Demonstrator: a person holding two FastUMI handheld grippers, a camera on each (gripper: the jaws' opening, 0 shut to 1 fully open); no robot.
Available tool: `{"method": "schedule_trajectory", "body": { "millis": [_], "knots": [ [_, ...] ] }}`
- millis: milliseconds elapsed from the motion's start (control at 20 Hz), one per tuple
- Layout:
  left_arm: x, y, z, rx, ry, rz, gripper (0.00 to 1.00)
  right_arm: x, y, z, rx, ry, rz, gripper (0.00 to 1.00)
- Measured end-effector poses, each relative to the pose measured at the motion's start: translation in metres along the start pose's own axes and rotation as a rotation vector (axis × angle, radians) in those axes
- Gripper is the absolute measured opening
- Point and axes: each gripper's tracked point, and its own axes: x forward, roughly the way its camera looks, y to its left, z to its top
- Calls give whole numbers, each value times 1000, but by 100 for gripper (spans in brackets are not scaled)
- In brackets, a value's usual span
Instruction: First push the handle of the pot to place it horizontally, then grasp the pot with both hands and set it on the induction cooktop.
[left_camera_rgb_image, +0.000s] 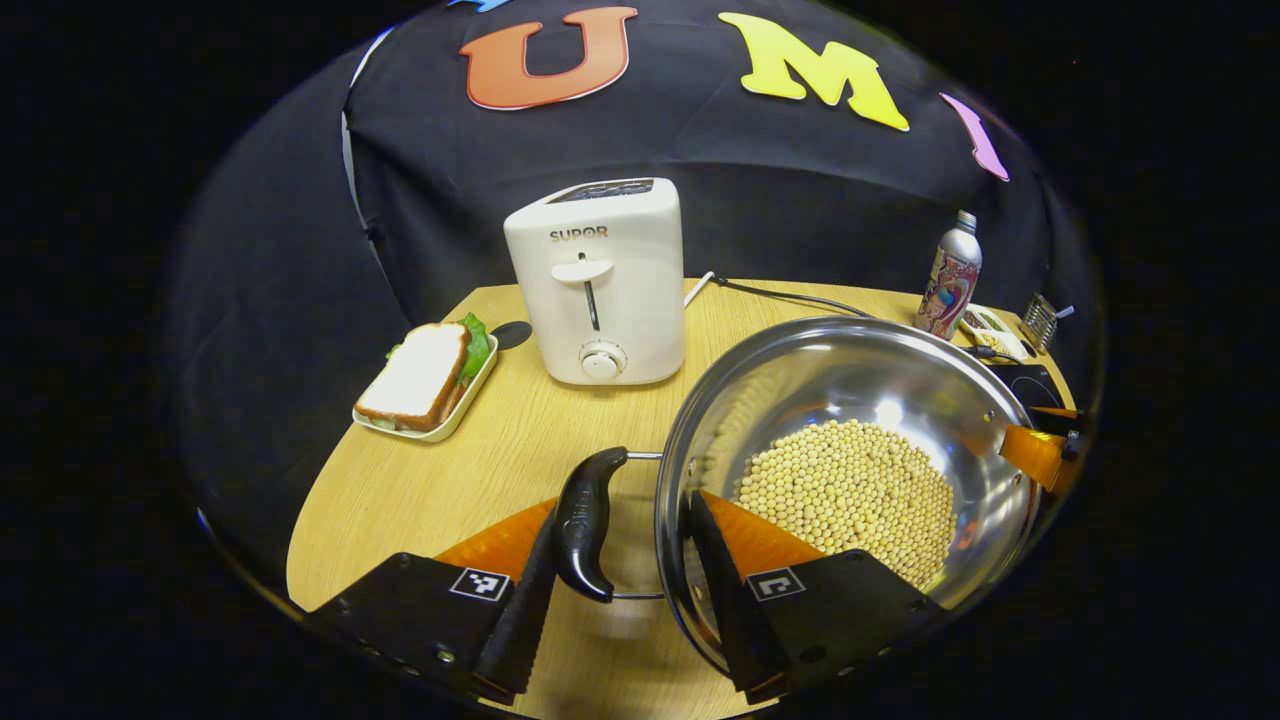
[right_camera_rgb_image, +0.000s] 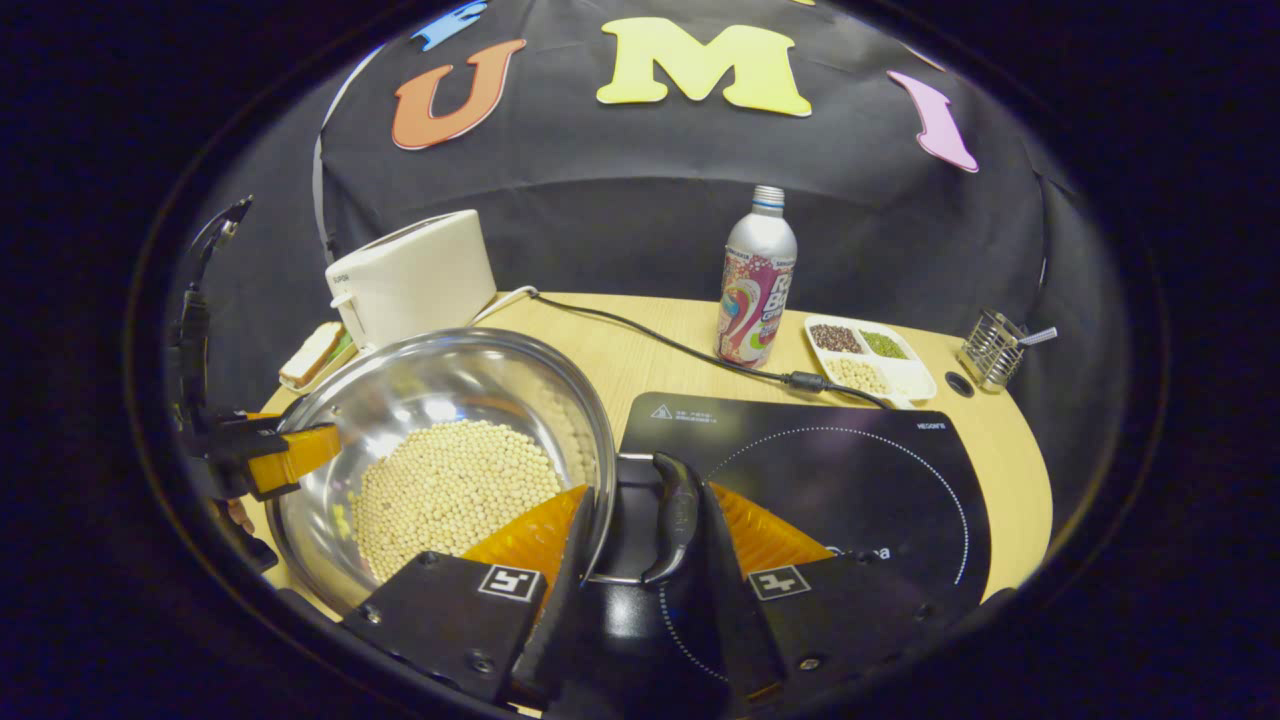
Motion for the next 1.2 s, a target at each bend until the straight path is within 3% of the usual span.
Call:
{"method": "schedule_trajectory", "body": {
  "millis": [250,600,850,1200],
  "knots": [
    [-25,-1,2,9,0,-1,67,-13,-2,3,2,5,18,56],
    [-97,-8,40,27,-90,9,67,-80,-14,36,10,-51,49,58],
    [-156,-20,68,49,-151,2,67,-137,-35,64,13,-86,63,55],
    [-207,-69,102,66,-230,-31,67,-199,-92,86,77,-121,49,58]
  ]
}}
